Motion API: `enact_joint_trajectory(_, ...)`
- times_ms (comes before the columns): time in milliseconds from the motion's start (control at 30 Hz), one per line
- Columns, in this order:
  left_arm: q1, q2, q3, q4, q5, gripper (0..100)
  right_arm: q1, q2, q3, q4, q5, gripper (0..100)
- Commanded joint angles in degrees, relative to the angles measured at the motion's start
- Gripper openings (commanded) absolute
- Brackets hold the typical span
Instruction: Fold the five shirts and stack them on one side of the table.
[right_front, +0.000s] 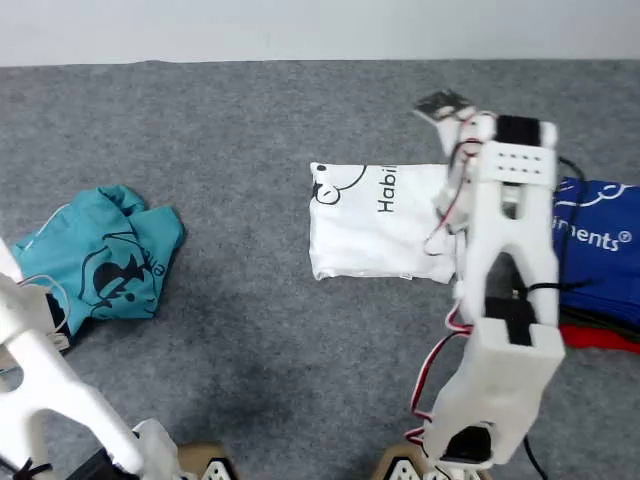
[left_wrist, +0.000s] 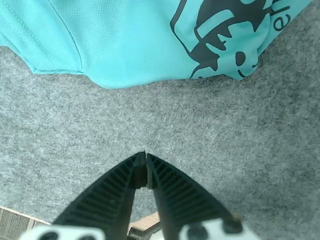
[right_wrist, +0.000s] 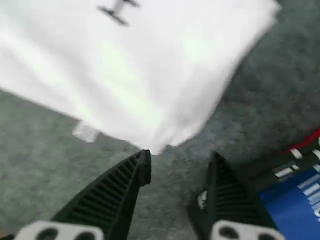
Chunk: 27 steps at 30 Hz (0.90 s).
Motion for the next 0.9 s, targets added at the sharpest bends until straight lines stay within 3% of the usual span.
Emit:
enact_joint_trajectory(0, -0.09, -2.11, -0.22, -0.53, -0.53, 0, -7.43, -4.00, -2.73, 4.44, -0.79, 3.9)
enact_joint_trajectory(33, -0.09, -2.11, -0.22, -0.53, -0.53, 0, -9.63, -3.91, -2.55, 5.23, -0.79, 0.1)
enact_joint_trajectory(367, -0.09, -2.11, -0.22, -0.53, -0.53, 0, -23.43, 4.70, -2.46, 2.59, -4.57, 1.0)
enact_joint_trajectory(867, 0.09, -1.67, -0.22, -0.88, -0.53, 0, -25.19, 19.65, -4.04, 1.98, -4.31, 0.9)
